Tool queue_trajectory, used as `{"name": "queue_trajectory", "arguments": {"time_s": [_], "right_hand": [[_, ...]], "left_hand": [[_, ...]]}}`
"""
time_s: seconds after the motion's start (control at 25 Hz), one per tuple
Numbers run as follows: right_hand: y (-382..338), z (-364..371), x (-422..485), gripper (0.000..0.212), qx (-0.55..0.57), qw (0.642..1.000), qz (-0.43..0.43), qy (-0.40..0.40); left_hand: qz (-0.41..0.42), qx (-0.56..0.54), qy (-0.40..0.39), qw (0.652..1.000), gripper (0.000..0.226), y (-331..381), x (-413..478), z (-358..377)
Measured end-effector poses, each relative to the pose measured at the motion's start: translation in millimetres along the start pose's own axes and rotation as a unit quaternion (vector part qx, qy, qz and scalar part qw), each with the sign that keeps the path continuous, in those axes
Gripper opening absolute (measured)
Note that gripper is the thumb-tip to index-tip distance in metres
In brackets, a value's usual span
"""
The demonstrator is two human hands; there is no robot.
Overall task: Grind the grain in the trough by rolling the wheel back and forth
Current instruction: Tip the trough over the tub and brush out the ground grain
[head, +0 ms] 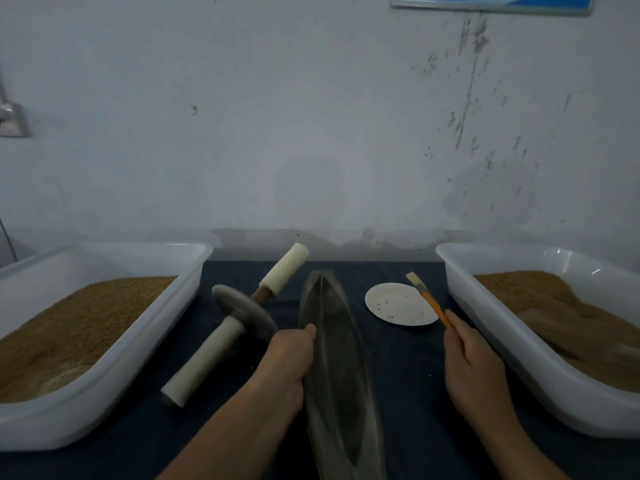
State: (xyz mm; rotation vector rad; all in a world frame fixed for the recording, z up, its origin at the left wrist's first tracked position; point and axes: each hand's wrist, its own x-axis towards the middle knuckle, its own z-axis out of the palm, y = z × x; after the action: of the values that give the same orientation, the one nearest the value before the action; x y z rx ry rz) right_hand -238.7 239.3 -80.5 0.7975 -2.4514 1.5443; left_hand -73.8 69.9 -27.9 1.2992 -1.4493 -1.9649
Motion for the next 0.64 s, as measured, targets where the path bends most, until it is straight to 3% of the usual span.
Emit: {"name": "queue_trajectory", "arguments": {"time_s": [0.16, 0.32, 0.64], "right_hand": [[0.9, 1.3, 2.1, 0.039, -0.046, 0.999, -0.001, -0.022], [-9.8, 2.4, 15.6, 0.05, -0.194, 0.975, -0.081, -0.075], [-14.2, 5.7, 23.5, 0.06, -0.302, 0.944, -0.103, -0.078]], "left_hand": [[0.022, -0.01, 0.02, 0.999, 0.028, 0.6, 4.0, -2.1], [0.047, -0.017, 0.036, 0.998, 0.03, -1.1, 1.4, -1.8], [0.065, 0.004, -0.065, 0.996, 0.03, -18.9, -4.6, -26.3]]}}
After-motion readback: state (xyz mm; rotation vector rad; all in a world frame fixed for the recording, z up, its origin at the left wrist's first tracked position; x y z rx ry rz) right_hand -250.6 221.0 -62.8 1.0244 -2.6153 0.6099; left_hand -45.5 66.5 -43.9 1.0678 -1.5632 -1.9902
